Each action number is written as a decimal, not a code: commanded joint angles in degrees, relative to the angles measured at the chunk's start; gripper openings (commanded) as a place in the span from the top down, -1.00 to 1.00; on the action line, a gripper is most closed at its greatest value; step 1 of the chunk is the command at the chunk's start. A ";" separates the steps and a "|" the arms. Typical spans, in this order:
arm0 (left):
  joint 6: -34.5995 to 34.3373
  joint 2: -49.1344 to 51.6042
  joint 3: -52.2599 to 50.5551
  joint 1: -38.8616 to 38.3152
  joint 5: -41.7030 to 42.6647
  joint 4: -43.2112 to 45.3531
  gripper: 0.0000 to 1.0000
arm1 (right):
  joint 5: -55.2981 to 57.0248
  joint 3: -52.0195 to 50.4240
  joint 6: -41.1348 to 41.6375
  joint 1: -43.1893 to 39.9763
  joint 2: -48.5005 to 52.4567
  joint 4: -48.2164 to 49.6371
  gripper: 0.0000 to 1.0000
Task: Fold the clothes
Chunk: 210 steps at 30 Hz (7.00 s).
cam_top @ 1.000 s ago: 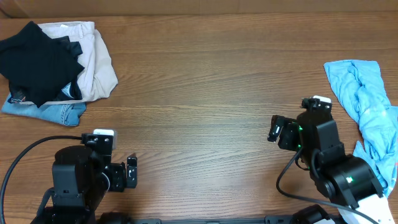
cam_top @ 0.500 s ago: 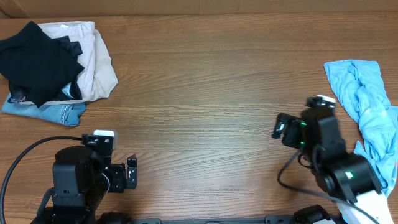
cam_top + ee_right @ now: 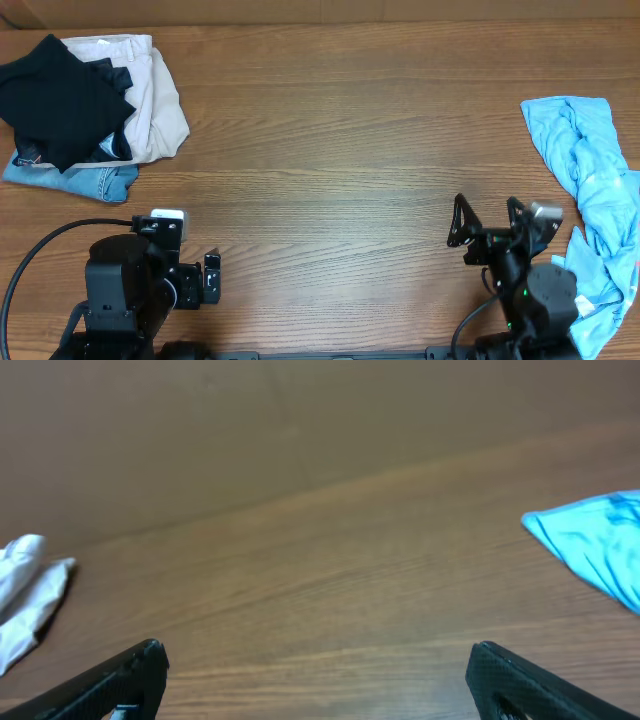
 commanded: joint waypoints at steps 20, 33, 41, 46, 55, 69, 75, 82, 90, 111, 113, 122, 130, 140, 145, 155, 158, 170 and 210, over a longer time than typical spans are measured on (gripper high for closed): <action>-0.13 -0.37 -0.15 -0.24 -0.39 0.02 -1.00 | -2.91 -17.44 -13.40 -1.11 -11.54 15.76 -1.00; -0.13 -0.37 -0.15 -0.24 -0.37 0.02 -1.00 | -3.48 -17.44 -13.40 -1.11 -11.54 15.76 -1.00; -0.13 -0.37 -0.15 -0.24 -0.39 0.04 -1.00 | -3.48 -17.44 -13.40 -1.11 -11.54 15.76 -1.00; -0.13 -0.37 -0.15 -0.24 -0.39 0.04 -1.00 | -3.48 -17.44 -13.40 -1.11 -11.54 15.74 -1.00; -0.13 -0.42 -0.15 -0.24 -0.37 0.04 -1.00 | -3.48 -17.44 -13.40 -1.11 -11.54 15.76 -1.00; 0.79 -14.01 -15.32 1.22 -2.08 13.00 -1.00 | -3.48 -17.44 -13.40 -1.11 -11.54 15.74 -1.00; 0.28 -23.17 -29.00 1.22 -1.62 25.77 -1.00 | -3.48 -17.44 -13.40 -1.11 -11.54 15.74 -1.00; 0.31 -31.41 -43.21 1.22 -1.20 45.72 -1.00 | -3.48 -17.44 -13.40 -1.11 -11.54 15.74 -1.00; 5.31 -35.45 -53.59 1.22 -1.44 68.30 -1.00 | -3.48 -17.44 -13.40 -1.11 -11.54 15.74 -1.00; 5.27 -35.36 -55.36 1.16 -1.84 65.55 -1.00 | -3.48 -17.44 -13.40 -1.11 -11.54 15.74 -1.00; 5.27 -35.36 -55.36 1.16 -1.84 65.55 -1.00 | -3.48 -17.44 -13.40 -1.11 -11.54 15.76 -1.00; 5.27 -35.36 -55.36 1.16 -1.84 65.55 -1.00 | -3.48 -17.44 -13.40 -1.11 -11.54 15.76 -1.00; 5.25 -35.36 -55.36 1.16 -1.84 65.55 -1.00 | -3.48 -17.44 -13.40 -1.11 -11.54 15.76 -1.00; 5.27 -35.36 -55.36 1.16 -1.84 65.55 -1.00 | -3.48 -17.44 -13.40 -1.11 -11.54 15.74 -1.00; 5.27 -35.36 -55.36 1.16 -1.84 65.55 -1.00 | -3.48 -17.44 -13.40 -1.11 -11.54 15.74 -1.00; 5.27 -35.36 -55.36 1.16 -1.84 65.55 -0.99 | -3.48 -17.44 -13.40 -1.11 -11.54 15.76 -1.00; 5.27 -35.36 -55.36 1.16 -1.84 65.55 -1.00 | -3.48 -17.44 -13.40 -1.11 -11.54 15.76 -1.00; 5.27 -35.36 -55.36 1.16 -1.84 65.55 -1.00 | -3.48 -17.44 -13.40 -1.11 -11.54 15.74 -1.00; 5.27 -35.36 -55.36 1.16 -1.84 65.55 -1.00 | -3.48 -17.44 -13.40 -1.11 -11.54 15.76 -1.00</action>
